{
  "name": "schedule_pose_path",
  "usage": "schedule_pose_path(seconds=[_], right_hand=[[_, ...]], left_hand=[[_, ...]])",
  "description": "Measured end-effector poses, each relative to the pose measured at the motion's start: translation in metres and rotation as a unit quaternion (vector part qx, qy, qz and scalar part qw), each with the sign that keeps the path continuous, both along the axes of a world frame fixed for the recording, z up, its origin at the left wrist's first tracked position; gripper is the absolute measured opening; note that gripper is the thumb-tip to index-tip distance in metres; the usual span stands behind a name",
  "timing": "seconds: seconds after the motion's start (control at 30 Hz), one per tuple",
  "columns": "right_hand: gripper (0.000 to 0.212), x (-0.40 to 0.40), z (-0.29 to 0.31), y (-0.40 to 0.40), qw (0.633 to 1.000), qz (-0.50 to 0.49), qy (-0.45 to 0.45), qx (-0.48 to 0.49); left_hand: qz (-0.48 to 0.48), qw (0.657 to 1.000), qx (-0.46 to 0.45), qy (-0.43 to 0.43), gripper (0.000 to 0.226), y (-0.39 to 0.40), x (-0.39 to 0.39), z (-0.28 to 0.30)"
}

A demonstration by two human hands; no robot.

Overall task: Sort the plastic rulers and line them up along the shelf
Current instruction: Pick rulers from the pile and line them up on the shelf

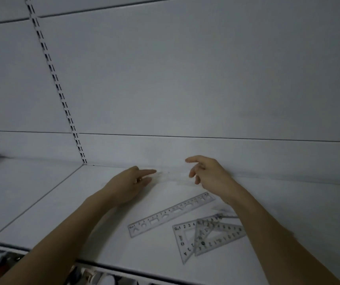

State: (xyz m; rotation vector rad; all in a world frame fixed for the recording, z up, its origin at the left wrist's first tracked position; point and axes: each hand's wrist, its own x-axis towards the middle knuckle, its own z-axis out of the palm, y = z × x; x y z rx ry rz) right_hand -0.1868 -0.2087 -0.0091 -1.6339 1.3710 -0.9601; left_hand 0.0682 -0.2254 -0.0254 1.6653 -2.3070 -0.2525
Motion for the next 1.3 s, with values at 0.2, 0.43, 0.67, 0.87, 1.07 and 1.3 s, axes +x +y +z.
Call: schedule_pose_path(seconds=[0.2,0.43,0.67,0.87,1.07,1.3], right_hand=[[0.062,0.035,0.011,0.017,0.999,0.020,0.029,0.001],[0.038,0.136,0.026,0.053,0.991,0.079,0.100,-0.048],[0.053,0.311,0.037,0.084,0.981,0.129,0.116,-0.088],[0.055,0.458,0.046,0.099,0.980,0.154,0.075,-0.103],[0.048,0.562,0.057,0.089,0.973,0.181,0.082,-0.114],[0.051,0.637,0.054,0.044,0.970,0.182,0.091,-0.131]], left_hand=[[0.016,1.000,-0.016,0.007,0.045,0.040,0.050,0.007],[0.053,0.995,-0.073,0.034,0.044,0.090,0.154,0.021],[0.115,0.987,-0.087,0.066,0.046,0.161,0.321,0.034],[0.207,0.965,-0.089,0.134,0.032,0.215,0.452,0.042],[0.258,0.955,-0.125,0.072,0.032,0.233,0.555,0.054],[0.259,0.956,-0.122,0.060,0.035,0.177,0.633,0.046]])
